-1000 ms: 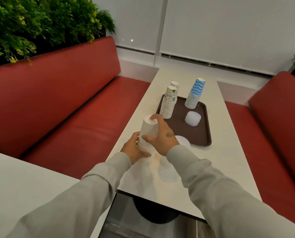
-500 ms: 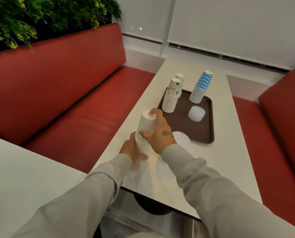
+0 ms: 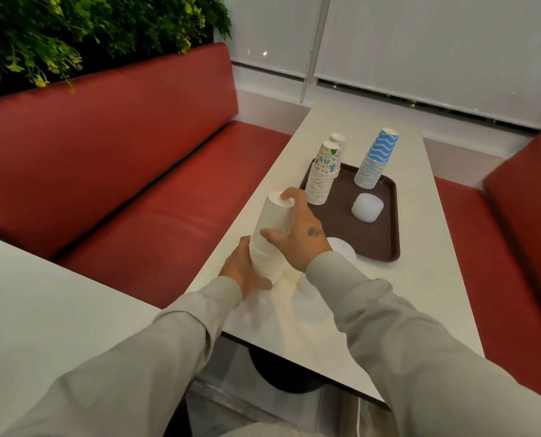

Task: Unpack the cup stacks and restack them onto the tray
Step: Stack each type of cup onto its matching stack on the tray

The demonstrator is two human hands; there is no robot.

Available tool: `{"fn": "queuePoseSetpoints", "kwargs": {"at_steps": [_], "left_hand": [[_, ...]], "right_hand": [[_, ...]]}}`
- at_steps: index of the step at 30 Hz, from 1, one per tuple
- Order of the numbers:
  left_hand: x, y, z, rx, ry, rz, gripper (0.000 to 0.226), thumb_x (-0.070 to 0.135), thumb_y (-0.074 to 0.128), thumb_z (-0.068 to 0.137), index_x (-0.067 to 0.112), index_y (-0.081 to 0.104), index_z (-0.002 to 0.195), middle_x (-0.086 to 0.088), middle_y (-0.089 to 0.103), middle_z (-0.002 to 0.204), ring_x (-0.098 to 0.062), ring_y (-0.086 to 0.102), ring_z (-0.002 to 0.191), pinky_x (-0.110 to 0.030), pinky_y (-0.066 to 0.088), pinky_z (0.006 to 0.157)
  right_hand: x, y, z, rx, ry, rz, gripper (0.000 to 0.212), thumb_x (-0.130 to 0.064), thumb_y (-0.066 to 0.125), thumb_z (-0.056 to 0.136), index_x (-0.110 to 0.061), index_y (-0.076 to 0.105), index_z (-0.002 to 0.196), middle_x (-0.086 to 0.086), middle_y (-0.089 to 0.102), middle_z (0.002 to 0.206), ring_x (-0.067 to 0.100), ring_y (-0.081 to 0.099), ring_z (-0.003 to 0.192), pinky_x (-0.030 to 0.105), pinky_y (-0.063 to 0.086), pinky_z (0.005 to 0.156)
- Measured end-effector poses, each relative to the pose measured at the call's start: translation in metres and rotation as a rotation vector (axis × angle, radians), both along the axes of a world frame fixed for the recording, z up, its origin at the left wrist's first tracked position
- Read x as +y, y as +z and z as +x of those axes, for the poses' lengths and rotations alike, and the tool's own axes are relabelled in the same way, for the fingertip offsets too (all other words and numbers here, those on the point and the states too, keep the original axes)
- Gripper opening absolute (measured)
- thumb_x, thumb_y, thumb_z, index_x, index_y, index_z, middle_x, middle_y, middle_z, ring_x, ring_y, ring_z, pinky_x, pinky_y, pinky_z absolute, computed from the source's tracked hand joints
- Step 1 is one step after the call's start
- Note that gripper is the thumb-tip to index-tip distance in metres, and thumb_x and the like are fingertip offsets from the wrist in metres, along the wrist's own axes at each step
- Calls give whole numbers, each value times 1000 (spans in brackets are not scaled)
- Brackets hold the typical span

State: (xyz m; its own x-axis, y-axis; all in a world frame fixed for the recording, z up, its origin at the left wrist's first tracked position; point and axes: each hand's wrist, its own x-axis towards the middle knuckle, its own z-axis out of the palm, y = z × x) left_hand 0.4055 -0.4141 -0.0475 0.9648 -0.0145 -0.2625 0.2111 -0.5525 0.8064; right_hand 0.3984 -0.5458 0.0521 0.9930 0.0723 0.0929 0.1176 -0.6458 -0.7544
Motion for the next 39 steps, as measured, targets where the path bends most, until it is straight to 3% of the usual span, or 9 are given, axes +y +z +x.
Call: {"fn": "queuePoseSetpoints", "kwargs": {"at_steps": [4, 7, 12, 16, 21, 24, 30, 34, 39], "left_hand": [[4, 9, 1, -25, 30, -185, 110, 13, 83, 52, 47, 21, 137, 4, 54, 120, -30, 56, 109, -48, 52, 94], [8, 21, 5, -62, 50, -290, 107, 25, 92, 55, 50, 25, 133, 7, 59, 116, -23, 59, 107, -45, 51, 96], [16, 55, 16, -199, 52, -364, 82, 46, 92, 60, 46, 45, 128, 16, 66, 110, -9, 63, 101, -35, 53, 87], [13, 86, 28, -256, 46, -399, 66, 38, 89, 69, 40, 51, 123, 14, 66, 110, -9, 62, 101, -27, 50, 75], [12, 121, 62, -325, 37, -316, 68, 38, 89, 66, 35, 52, 123, 11, 65, 110, -12, 62, 101, -33, 50, 78], [8, 142, 88, -375, -1, -268, 72, 38, 89, 65, 38, 50, 126, 12, 64, 111, -10, 61, 100, -33, 51, 78], [-21, 183, 168, -448, -76, -246, 71, 48, 89, 63, 37, 55, 124, 15, 66, 109, -6, 62, 99, -27, 49, 76], [-50, 194, 231, -456, -107, -198, 69, 47, 89, 63, 35, 56, 122, 12, 66, 109, -11, 62, 100, -33, 52, 81], [-84, 194, 293, -437, -128, -180, 70, 42, 92, 61, 36, 57, 122, 16, 65, 107, -5, 61, 99, -25, 48, 75]], "right_hand": [[6, 12, 4, -26, 10, 32, 59, -28, 74, 88, -41, 28, 123, 2, 49, 118, 32, 55, 105, 50, 52, 94], [9, 25, 9, -59, 12, 45, 60, -28, 74, 87, -37, 29, 127, 1, 48, 117, 31, 54, 104, 49, 52, 93], [3, 54, 23, -94, -29, 90, 65, -32, 76, 86, -33, 32, 133, 2, 51, 114, 27, 57, 99, 36, 49, 80], [-2, 81, 40, -134, -33, 107, 61, -41, 77, 84, -33, 36, 128, -9, 51, 100, 22, 61, 91, 47, 60, 79], [-14, 116, 73, -174, -74, 87, 52, -55, 71, 83, -32, 40, 118, -3, 54, 108, 26, 63, 95, 48, 60, 79], [-28, 138, 94, -174, -85, 72, 52, -54, 73, 84, -30, 42, 118, -3, 54, 110, 17, 62, 90, 43, 61, 79], [-68, 174, 157, -183, -128, 141, 51, -46, 75, 85, -23, 43, 118, 0, 61, 104, 19, 67, 82, 23, 58, 56], [-100, 180, 212, -178, -170, 170, 51, -44, 78, 83, -22, 44, 115, 4, 60, 113, 21, 69, 84, 35, 63, 70], [-136, 170, 274, -139, -213, 204, 48, -40, 77, 85, -23, 45, 117, 0, 58, 108, 15, 66, 83, 35, 63, 74]]}}
